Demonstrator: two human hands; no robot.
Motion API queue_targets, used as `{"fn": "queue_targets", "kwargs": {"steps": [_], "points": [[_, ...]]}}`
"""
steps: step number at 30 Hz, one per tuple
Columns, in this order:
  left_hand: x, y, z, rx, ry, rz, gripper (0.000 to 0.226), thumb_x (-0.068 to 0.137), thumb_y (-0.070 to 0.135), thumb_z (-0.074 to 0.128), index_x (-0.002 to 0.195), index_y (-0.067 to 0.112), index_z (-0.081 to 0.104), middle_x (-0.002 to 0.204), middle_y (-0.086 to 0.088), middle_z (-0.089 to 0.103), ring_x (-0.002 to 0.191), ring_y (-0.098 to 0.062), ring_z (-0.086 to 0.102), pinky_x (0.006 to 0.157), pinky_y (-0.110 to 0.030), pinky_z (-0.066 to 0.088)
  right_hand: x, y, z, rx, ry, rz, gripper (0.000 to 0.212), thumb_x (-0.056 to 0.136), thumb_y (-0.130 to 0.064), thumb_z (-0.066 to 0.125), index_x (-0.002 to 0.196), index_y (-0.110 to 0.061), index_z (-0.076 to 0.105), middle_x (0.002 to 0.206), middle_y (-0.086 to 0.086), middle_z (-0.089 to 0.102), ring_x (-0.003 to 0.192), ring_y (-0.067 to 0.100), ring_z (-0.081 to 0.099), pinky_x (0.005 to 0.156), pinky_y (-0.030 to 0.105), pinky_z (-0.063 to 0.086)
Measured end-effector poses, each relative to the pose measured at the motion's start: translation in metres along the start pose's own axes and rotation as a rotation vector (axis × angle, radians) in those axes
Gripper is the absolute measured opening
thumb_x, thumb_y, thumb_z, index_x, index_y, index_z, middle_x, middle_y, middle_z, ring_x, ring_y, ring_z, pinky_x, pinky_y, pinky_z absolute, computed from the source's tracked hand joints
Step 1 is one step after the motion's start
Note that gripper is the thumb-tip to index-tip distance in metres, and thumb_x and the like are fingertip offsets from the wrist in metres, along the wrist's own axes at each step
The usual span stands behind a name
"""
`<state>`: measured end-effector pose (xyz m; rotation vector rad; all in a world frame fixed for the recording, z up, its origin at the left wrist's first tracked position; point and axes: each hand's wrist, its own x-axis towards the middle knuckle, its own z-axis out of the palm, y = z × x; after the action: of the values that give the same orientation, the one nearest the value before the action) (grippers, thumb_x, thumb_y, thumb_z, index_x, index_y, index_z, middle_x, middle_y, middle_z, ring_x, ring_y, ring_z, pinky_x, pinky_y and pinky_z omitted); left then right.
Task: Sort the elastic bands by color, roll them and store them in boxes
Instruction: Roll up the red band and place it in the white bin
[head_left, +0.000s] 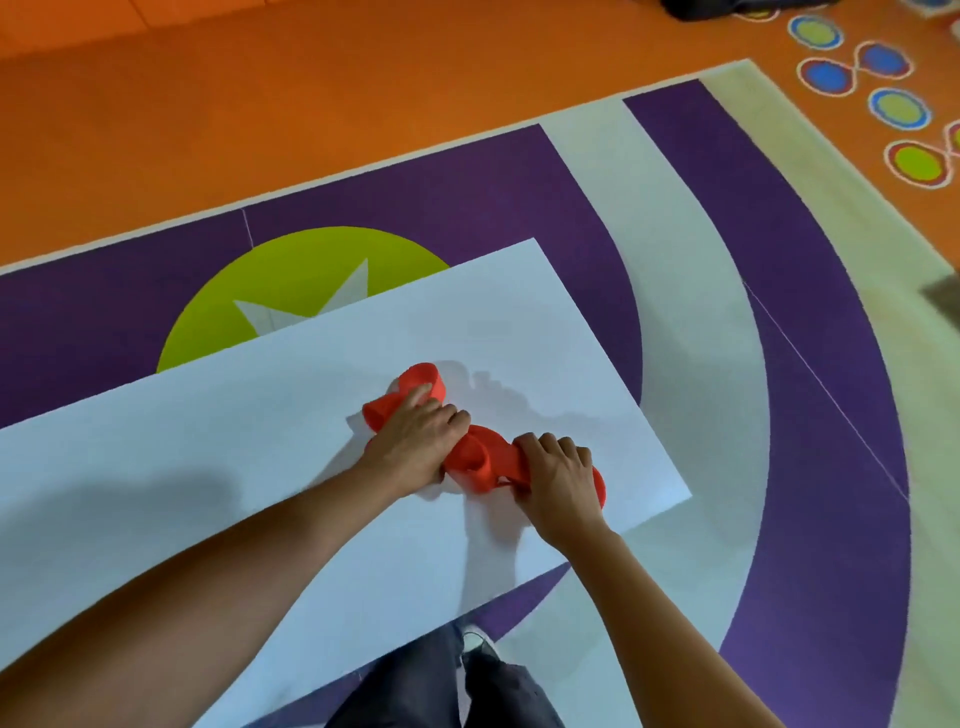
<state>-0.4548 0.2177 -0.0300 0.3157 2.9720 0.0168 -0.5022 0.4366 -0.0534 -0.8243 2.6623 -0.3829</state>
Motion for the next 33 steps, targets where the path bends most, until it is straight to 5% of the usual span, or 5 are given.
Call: {"fn": "queue_targets", "kwargs": {"steps": [9,17,33], "points": [[-0.151,0.049,-0.030,-0.042,0.001,-0.539,0.056,0.056,0.027,0.087,0.104,0.009,0.064,0.089,-0.007,0.069,0.082,-0.033,0.067,0.084,-0.045,0.049,-0.032,-0.072,-0.002,-0.020,0.011,-0.366,0.047,0.070,-0.020,0.079,0.116,-0.023,0.066,0.099,-0.001,0.066,0.093,0.029,0.059,0.091,0.041,0.042],[-0.289,0.072,-0.031,-0.058,0.014,-0.948,0.067,0.031,0.020,0.086,0.095,0.016,0.066,0.078,0.002,0.067,0.069,-0.025,0.066,0.073,-0.040,0.053,-0.065,-0.179,0.020,-0.060,-0.091,-0.691,0.045,0.072,-0.027,0.080,0.115,-0.024,0.066,0.101,-0.001,0.066,0.096,0.029,0.060,0.092,0.042,0.041],[-0.567,0.097,-0.002,-0.166,0.018,-1.429,0.073,0.064,0.027,0.076,0.133,0.024,0.051,0.106,0.001,0.066,0.095,-0.026,0.064,0.093,-0.041,0.043,-0.181,-0.423,0.125,-0.137,-0.290,-1.165,0.037,0.090,-0.031,0.066,0.126,-0.030,0.057,0.115,-0.007,0.062,0.111,0.023,0.055,0.101,0.034,0.033]]}}
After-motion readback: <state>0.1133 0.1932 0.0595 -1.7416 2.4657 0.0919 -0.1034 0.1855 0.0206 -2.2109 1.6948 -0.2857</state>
